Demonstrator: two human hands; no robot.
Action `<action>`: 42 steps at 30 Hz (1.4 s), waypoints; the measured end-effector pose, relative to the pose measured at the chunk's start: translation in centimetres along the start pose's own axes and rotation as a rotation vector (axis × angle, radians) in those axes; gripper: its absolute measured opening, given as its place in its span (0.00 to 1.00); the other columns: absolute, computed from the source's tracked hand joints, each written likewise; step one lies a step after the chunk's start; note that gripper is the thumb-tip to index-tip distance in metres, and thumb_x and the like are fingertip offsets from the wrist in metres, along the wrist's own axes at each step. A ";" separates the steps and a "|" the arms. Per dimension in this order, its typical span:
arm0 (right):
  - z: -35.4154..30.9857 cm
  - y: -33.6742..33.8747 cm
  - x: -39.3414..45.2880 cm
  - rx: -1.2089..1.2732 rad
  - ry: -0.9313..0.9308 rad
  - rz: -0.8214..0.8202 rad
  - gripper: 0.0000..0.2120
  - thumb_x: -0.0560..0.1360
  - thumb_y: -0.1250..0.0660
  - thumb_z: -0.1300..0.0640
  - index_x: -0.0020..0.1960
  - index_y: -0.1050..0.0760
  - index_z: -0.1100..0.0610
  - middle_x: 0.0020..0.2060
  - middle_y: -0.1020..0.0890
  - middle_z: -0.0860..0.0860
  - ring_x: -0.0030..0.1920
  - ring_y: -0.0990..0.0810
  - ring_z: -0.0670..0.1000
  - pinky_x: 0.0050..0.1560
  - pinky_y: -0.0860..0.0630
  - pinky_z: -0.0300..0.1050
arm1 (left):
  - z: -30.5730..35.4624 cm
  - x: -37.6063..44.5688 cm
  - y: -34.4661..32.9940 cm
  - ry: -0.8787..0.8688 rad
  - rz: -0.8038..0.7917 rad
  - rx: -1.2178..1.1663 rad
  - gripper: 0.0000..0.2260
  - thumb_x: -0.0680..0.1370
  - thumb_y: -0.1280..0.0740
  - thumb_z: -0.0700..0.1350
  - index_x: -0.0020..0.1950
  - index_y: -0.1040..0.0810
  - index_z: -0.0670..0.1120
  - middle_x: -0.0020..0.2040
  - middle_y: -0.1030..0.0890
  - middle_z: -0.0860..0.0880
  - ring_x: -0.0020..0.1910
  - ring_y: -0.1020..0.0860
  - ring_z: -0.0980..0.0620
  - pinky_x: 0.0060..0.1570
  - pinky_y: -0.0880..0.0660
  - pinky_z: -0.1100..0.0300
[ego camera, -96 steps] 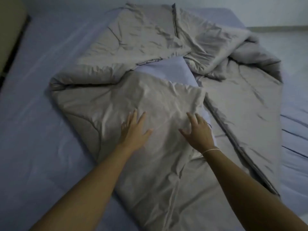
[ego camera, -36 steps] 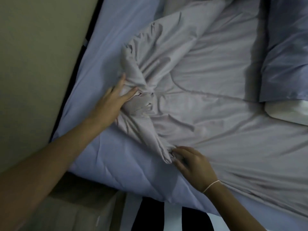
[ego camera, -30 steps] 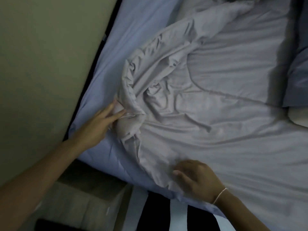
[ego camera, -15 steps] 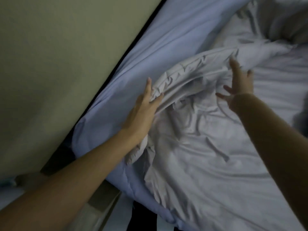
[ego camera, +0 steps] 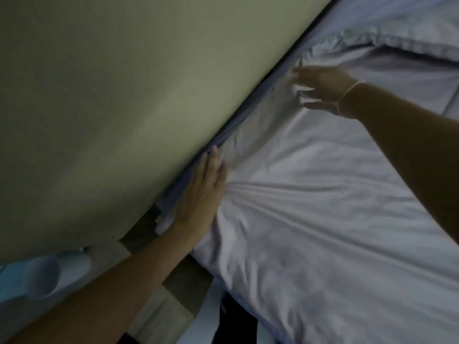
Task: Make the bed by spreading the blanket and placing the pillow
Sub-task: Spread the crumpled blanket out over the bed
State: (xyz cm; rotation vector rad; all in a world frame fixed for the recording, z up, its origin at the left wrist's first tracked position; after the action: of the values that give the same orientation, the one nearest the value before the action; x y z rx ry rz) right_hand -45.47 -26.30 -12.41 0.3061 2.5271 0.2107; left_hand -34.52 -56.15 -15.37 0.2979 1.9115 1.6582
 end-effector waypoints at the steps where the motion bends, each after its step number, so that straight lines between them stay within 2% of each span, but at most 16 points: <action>1: -0.3 -0.5 0.0 -0.168 0.104 0.030 0.15 0.76 0.34 0.51 0.62 0.23 0.51 0.60 0.20 0.52 0.64 0.24 0.53 0.58 0.27 0.44 | -0.2 0.1 0.0 0.043 0.073 -0.031 0.25 0.79 0.49 0.36 0.76 0.48 0.39 0.78 0.56 0.38 0.77 0.52 0.39 0.72 0.39 0.49; 4: 1.7 0.4 -1.4 -0.553 0.345 0.380 0.20 0.76 0.38 0.51 0.68 0.28 0.53 0.67 0.25 0.53 0.68 0.28 0.53 0.69 0.36 0.42 | 0.0 0.2 -1.5 0.005 0.170 -0.100 0.25 0.80 0.49 0.45 0.76 0.47 0.38 0.78 0.49 0.37 0.77 0.48 0.38 0.73 0.42 0.46; 6: 4.9 0.4 -2.0 -0.620 0.307 0.496 0.24 0.77 0.41 0.51 0.72 0.35 0.55 0.72 0.32 0.56 0.71 0.33 0.57 0.71 0.38 0.49 | -0.4 0.4 -3.4 -0.108 0.094 -0.092 0.27 0.81 0.51 0.54 0.77 0.49 0.43 0.78 0.48 0.39 0.77 0.48 0.40 0.74 0.45 0.42; 9: 9.1 -4.3 -2.4 -0.928 0.127 0.348 0.29 0.79 0.47 0.44 0.77 0.48 0.51 0.78 0.48 0.55 0.76 0.51 0.63 0.75 0.52 0.64 | -2.4 -0.2 -5.6 -0.162 0.040 -0.057 0.27 0.81 0.53 0.57 0.78 0.50 0.48 0.78 0.45 0.43 0.77 0.46 0.42 0.72 0.41 0.39; 12: 10.2 -11.2 -4.6 -1.051 0.307 0.053 0.30 0.80 0.50 0.42 0.78 0.56 0.49 0.78 0.55 0.51 0.76 0.62 0.63 0.74 0.62 0.65 | -4.5 -1.6 -7.4 -0.128 0.031 -0.092 0.26 0.82 0.55 0.56 0.78 0.53 0.49 0.79 0.48 0.44 0.77 0.48 0.41 0.73 0.42 0.41; 14: 10.1 -13.4 -6.8 -0.963 0.449 -0.132 0.29 0.80 0.49 0.43 0.78 0.55 0.45 0.78 0.54 0.49 0.77 0.61 0.58 0.75 0.61 0.63 | -5.2 -2.7 -7.9 -0.058 0.002 -0.120 0.27 0.82 0.57 0.56 0.78 0.55 0.47 0.79 0.51 0.42 0.77 0.51 0.40 0.74 0.45 0.43; 16: 10.0 -12.6 -9.5 -0.788 0.519 -0.148 0.26 0.81 0.47 0.46 0.77 0.49 0.46 0.78 0.50 0.50 0.78 0.57 0.54 0.77 0.58 0.55 | -4.7 -3.5 -7.6 -0.010 0.007 -0.124 0.26 0.82 0.57 0.55 0.78 0.54 0.44 0.78 0.49 0.39 0.77 0.50 0.39 0.75 0.48 0.43; 20: 12.9 -5.9 -14.1 -0.728 0.477 0.350 0.25 0.79 0.46 0.50 0.74 0.39 0.55 0.75 0.40 0.58 0.76 0.46 0.61 0.75 0.49 0.57 | -1.9 -2.9 -5.1 -0.106 0.152 -0.103 0.25 0.80 0.51 0.49 0.76 0.47 0.40 0.74 0.37 0.37 0.73 0.37 0.38 0.71 0.45 0.42; 22: 16.2 -2.9 -16.3 -0.763 0.351 0.529 0.26 0.78 0.46 0.50 0.74 0.37 0.58 0.74 0.39 0.62 0.75 0.44 0.65 0.73 0.47 0.62 | -0.1 -1.9 -3.8 -0.190 0.226 -0.182 0.25 0.80 0.49 0.47 0.76 0.47 0.42 0.75 0.37 0.38 0.74 0.39 0.40 0.72 0.46 0.43; 24: 19.5 -3.2 -18.9 -0.814 0.265 0.578 0.26 0.78 0.45 0.51 0.74 0.37 0.58 0.74 0.40 0.62 0.75 0.43 0.65 0.72 0.45 0.66 | 1.8 -0.5 -3.1 -0.252 0.240 -0.256 0.25 0.82 0.49 0.49 0.77 0.50 0.45 0.77 0.43 0.40 0.77 0.46 0.44 0.75 0.51 0.47; 27: 22.7 -9.2 -22.6 -0.968 0.275 0.430 0.27 0.79 0.47 0.49 0.75 0.40 0.56 0.76 0.42 0.60 0.76 0.48 0.65 0.73 0.47 0.65 | 3.8 1.4 -3.2 -0.332 0.202 -0.190 0.25 0.82 0.52 0.54 0.78 0.50 0.46 0.78 0.44 0.41 0.77 0.47 0.44 0.75 0.49 0.46; 31: 24.6 -17.9 -26.5 -1.112 0.468 0.113 0.27 0.80 0.51 0.44 0.77 0.46 0.51 0.77 0.46 0.56 0.77 0.52 0.64 0.73 0.49 0.66 | 1.1 1.6 -5.3 -0.313 0.122 -0.126 0.26 0.82 0.54 0.57 0.77 0.47 0.48 0.78 0.44 0.43 0.77 0.45 0.45 0.75 0.49 0.47; 35: 25.0 -20.3 -29.1 -1.154 0.671 -0.107 0.28 0.80 0.50 0.42 0.78 0.51 0.49 0.78 0.48 0.53 0.77 0.52 0.61 0.74 0.48 0.66 | -1.6 -0.4 -6.6 -0.179 0.128 -0.075 0.25 0.82 0.56 0.55 0.78 0.50 0.47 0.78 0.46 0.43 0.78 0.48 0.46 0.75 0.56 0.46; 37: 24.4 -19.0 -29.8 -1.090 0.767 -0.122 0.28 0.80 0.47 0.45 0.78 0.48 0.49 0.78 0.46 0.54 0.77 0.49 0.59 0.74 0.47 0.64 | -1.6 -1.3 -6.7 -0.084 0.145 -0.059 0.26 0.82 0.55 0.54 0.78 0.51 0.45 0.78 0.47 0.42 0.78 0.49 0.44 0.74 0.58 0.44; 39: 24.0 -15.9 -29.6 -0.987 0.771 0.042 0.25 0.81 0.45 0.48 0.76 0.43 0.51 0.76 0.42 0.56 0.77 0.46 0.59 0.75 0.48 0.61 | -0.6 -2.2 -6.5 -0.069 0.170 -0.082 0.26 0.82 0.55 0.54 0.78 0.52 0.44 0.78 0.46 0.40 0.77 0.49 0.42 0.74 0.56 0.43; 42: 25.9 -8.9 -28.8 -0.983 0.569 0.375 0.23 0.82 0.48 0.48 0.76 0.43 0.51 0.75 0.42 0.57 0.76 0.46 0.60 0.75 0.51 0.60 | 1.6 -4.5 -7.4 -0.208 0.156 -0.087 0.27 0.81 0.57 0.56 0.78 0.54 0.47 0.78 0.45 0.41 0.77 0.47 0.43 0.74 0.53 0.44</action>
State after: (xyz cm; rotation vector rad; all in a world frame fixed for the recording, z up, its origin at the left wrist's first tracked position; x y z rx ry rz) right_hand -9.11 -40.32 -20.32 0.3309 2.4847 1.8107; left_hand -28.49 -58.70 -21.29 0.5735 1.6943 1.7303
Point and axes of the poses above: each hand's wrist, its own x-axis towards the middle knuckle, its own y-axis out of the back of the hand, z = x × y, the point moved 5 cm from there along x, towards the middle knuckle
